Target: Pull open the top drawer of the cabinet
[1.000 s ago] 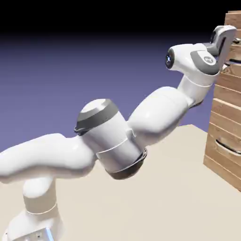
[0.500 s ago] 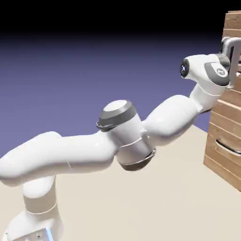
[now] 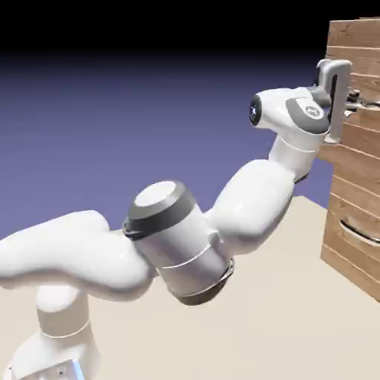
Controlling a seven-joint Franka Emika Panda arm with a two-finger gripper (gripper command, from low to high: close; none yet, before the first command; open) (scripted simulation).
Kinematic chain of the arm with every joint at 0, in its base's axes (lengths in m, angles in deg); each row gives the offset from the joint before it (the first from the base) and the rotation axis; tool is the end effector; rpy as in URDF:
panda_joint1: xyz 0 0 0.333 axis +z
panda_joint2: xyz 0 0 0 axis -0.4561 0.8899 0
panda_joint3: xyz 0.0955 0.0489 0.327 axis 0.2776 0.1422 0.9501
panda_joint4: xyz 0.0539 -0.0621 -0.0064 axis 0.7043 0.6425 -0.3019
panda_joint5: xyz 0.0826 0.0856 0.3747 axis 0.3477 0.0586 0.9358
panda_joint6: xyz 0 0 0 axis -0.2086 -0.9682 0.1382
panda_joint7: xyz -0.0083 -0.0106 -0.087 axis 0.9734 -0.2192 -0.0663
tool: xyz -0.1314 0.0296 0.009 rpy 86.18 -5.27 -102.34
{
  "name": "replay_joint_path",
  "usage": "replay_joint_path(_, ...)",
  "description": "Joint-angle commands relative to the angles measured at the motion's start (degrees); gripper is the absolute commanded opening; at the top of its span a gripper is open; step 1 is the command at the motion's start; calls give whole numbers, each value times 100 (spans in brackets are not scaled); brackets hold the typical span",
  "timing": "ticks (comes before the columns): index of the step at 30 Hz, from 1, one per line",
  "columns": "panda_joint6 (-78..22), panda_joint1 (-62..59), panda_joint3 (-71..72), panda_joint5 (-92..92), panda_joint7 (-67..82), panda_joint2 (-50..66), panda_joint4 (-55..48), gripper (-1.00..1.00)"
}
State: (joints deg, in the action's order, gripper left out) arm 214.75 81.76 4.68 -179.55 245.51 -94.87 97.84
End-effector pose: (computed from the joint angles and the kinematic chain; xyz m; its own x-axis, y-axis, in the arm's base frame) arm 0.6521 -0.0436 0.5958 0.0014 -0.7071 -0.7071 0.0002 0.7071 -0.7071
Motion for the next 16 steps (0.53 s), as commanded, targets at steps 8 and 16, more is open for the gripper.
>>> replay_joint_path(8,-441,-1270,547,223,-290,-111,1661,-100)
replay_joint_path(16,-660,-2165,1020,535,-374,-296,2733,100)
